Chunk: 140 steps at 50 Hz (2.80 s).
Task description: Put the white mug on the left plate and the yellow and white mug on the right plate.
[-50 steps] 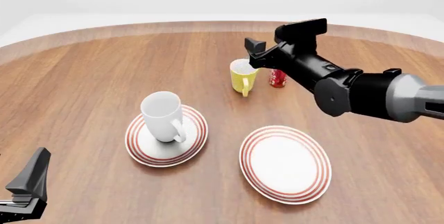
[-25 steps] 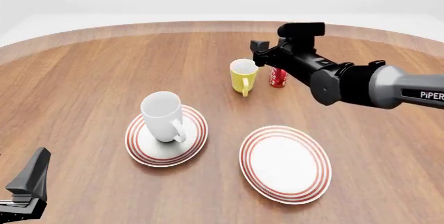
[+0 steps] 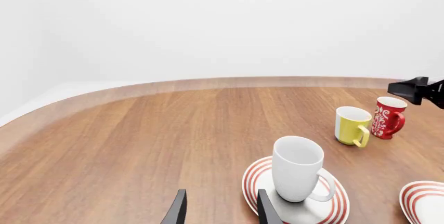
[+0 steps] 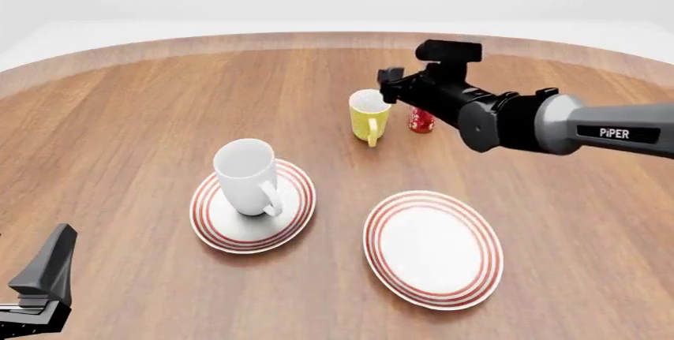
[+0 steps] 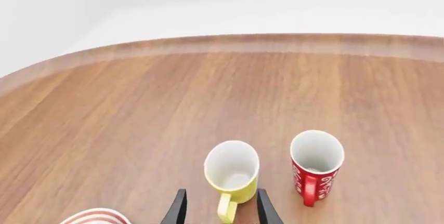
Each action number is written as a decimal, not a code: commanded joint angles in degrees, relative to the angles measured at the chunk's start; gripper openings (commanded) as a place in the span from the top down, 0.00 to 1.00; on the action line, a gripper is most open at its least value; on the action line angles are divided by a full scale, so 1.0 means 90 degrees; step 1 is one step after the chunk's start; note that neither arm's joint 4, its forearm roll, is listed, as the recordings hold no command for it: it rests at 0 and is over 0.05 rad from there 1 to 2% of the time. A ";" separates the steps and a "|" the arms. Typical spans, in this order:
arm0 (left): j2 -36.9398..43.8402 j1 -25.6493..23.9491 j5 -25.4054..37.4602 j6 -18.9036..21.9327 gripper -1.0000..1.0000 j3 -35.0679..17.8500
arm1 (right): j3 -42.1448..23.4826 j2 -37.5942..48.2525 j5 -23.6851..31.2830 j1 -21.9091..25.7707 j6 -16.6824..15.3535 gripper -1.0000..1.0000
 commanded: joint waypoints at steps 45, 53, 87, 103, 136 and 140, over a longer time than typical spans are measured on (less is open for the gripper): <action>0.0000 0.0000 0.0000 0.0000 0.00 0.0000 | -0.0828 0.1016 0.0695 0.0017 0.0199 0.00; 0.0000 0.0000 0.0000 0.0000 0.00 0.0000 | -0.0962 0.1111 0.0826 0.0033 0.0268 0.00; 0.0000 0.0000 0.0000 0.0000 0.00 0.0000 | -0.1430 0.1564 0.1192 0.0058 0.0493 0.00; 0.0000 0.0000 0.0000 0.0000 0.00 0.0000 | -0.1522 0.1730 0.1272 0.0058 0.0629 0.00; 0.0000 0.0000 0.0000 0.0000 0.00 0.0000 | -0.1690 0.1930 0.1500 0.0150 0.0904 0.00; 0.0000 0.0000 0.0000 0.0000 0.00 0.0000 | -0.1735 0.1974 0.1536 0.0139 0.0958 0.00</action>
